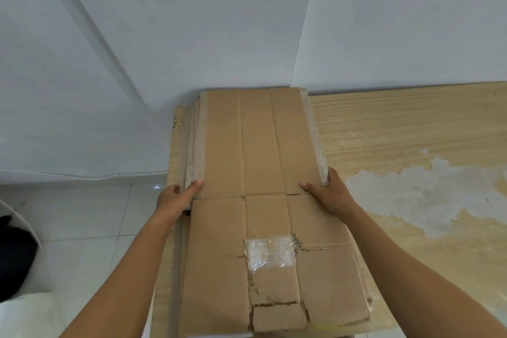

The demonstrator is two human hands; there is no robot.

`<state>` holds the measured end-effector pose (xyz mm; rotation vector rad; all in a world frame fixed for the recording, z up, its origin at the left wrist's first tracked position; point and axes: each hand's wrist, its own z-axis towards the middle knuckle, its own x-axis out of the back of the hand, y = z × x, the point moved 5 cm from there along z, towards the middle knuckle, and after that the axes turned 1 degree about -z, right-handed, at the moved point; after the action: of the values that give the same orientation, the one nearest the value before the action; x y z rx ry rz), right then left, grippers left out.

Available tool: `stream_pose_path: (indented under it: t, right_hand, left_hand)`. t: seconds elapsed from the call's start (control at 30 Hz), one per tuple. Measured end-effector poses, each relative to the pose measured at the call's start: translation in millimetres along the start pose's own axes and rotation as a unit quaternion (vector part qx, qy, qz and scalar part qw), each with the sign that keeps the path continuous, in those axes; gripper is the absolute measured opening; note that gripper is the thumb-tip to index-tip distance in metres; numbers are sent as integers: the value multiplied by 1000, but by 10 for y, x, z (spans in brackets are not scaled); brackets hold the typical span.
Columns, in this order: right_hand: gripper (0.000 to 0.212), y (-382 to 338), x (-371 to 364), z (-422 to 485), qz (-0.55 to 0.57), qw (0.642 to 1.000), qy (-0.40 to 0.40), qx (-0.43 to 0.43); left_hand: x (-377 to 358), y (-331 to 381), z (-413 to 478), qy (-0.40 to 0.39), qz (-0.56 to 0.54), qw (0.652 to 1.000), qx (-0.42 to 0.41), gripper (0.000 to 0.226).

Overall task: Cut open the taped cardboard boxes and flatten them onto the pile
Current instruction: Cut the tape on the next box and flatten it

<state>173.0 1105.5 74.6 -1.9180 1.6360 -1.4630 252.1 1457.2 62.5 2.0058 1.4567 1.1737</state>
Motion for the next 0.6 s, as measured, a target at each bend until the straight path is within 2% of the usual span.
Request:
stream_pose_path:
  t: [0.07,0.1,0.2,0.27,0.33,0.43,0.53,0.6]
  right_hand:
    - [87,-58,-70,-40,-9,1000,0,8]
    - [95,-59,-95,-28,-19,1000,8,12]
    - [119,4,-187,58,-45,999,7,9]
    - [114,-54,-215,3,-68,998,8,-5]
    - [108,-42,-228,1,-58,998,-6,-19]
    - [116,50,-163,74,-27,999,-19,-20]
    - [98,56,-107,28,-19,999,-13,-31]
    - [94,74,-131,14,-15,999,-7,-44]
  left_hand:
    - [-10,19,-12,-20,-14,1000,-8,60]
    - [-9,15,-14,-23,-19,1000,-10,57]
    - [-4,-23,-34,-25,-20,999,-1,73]
    - [11,-45,-41,-11,-10,1000,3,99]
    - [27,-84,-5,2,-3,1000,2,113]
    - [26,-47,-14,-3,22,1000,5,112]
    - [59,-44,-25,5,71,997,14,104]
    - [64,-63,-9,0,72,997,17,105]
